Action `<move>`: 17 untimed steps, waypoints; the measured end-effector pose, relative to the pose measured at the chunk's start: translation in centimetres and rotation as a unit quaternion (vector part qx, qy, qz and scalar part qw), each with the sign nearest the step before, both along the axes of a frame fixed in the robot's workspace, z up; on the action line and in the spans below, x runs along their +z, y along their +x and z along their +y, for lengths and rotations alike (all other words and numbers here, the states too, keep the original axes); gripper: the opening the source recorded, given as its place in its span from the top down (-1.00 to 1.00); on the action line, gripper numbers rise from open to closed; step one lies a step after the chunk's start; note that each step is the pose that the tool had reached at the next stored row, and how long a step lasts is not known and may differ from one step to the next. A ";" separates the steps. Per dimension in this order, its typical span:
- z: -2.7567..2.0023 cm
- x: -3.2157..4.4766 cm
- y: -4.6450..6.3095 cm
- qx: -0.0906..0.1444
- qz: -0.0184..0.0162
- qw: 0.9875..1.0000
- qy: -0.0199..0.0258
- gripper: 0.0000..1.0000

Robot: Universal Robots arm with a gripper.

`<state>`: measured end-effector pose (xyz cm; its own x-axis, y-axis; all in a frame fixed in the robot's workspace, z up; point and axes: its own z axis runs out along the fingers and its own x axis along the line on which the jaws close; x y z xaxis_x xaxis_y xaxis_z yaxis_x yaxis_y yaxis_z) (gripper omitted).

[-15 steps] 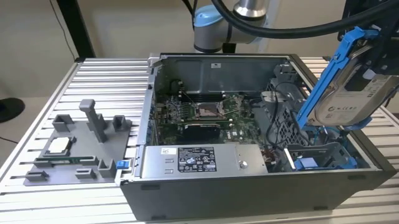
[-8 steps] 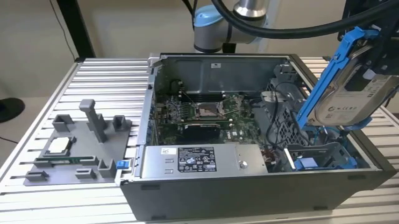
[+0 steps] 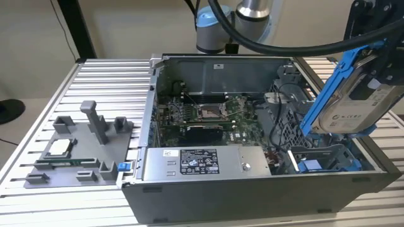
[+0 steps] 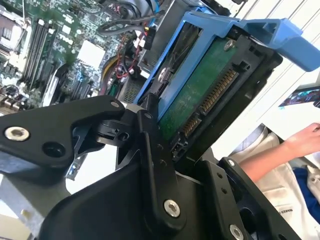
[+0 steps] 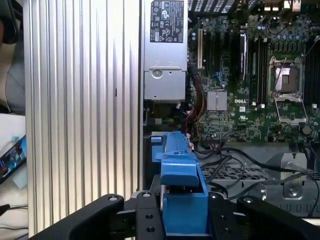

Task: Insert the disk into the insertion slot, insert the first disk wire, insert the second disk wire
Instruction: 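Insert the disk into the insertion slot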

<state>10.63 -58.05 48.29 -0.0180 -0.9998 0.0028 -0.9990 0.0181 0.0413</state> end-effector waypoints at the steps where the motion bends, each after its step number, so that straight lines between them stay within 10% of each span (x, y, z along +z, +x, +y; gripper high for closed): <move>1: -0.31 -0.16 0.0 0.000 0.000 1.000 0.000 1.00; 6: -1.31 -1.05 0.4 0.000 0.001 1.000 0.001 1.00; 17: -1.27 -3.04 1.2 0.000 0.001 1.000 0.001 1.00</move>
<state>11.82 -59.32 45.25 -0.0182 -0.9998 0.0015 -0.9989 0.0182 0.0430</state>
